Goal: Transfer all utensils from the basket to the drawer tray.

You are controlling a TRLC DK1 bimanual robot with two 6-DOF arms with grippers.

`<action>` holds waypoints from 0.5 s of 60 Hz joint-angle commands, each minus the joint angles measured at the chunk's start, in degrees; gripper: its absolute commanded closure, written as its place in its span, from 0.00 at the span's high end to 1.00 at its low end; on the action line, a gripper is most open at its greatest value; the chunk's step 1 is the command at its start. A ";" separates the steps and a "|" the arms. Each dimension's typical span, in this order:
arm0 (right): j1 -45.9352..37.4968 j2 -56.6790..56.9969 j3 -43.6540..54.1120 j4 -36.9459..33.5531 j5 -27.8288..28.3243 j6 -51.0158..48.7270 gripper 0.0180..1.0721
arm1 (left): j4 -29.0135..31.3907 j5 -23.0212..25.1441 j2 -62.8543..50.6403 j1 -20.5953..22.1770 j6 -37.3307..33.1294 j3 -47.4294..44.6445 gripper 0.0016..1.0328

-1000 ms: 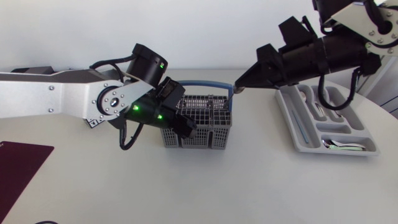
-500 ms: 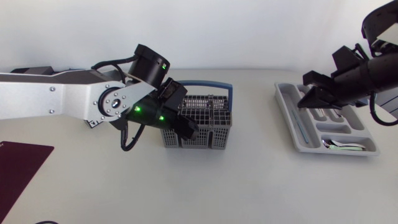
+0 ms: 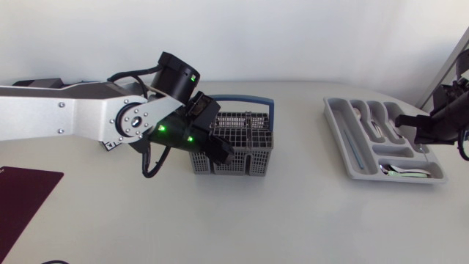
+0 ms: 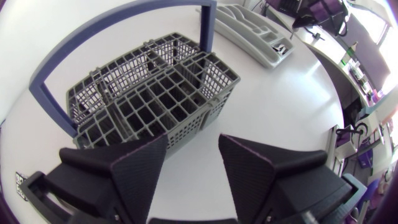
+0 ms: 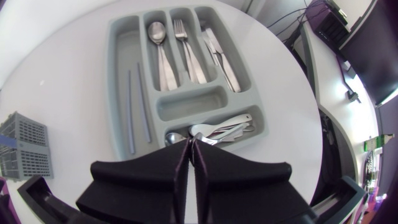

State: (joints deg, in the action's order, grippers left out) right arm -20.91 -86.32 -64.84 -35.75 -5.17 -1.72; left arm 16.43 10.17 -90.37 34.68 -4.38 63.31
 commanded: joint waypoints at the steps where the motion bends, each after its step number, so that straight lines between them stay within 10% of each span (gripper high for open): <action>1: -1.07 -3.15 2.52 2.17 -1.95 -1.89 0.05 | -0.08 -0.07 0.10 0.04 -0.45 -1.43 0.57; 30: 0.34 -12.64 6.22 12.37 -9.16 -2.42 0.07 | -0.08 -0.15 0.98 -0.84 -0.63 -2.14 0.57</action>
State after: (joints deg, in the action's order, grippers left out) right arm -21.76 -96.95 -60.88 -24.29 -13.13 -3.29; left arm 16.43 10.17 -90.37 34.48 -4.38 62.74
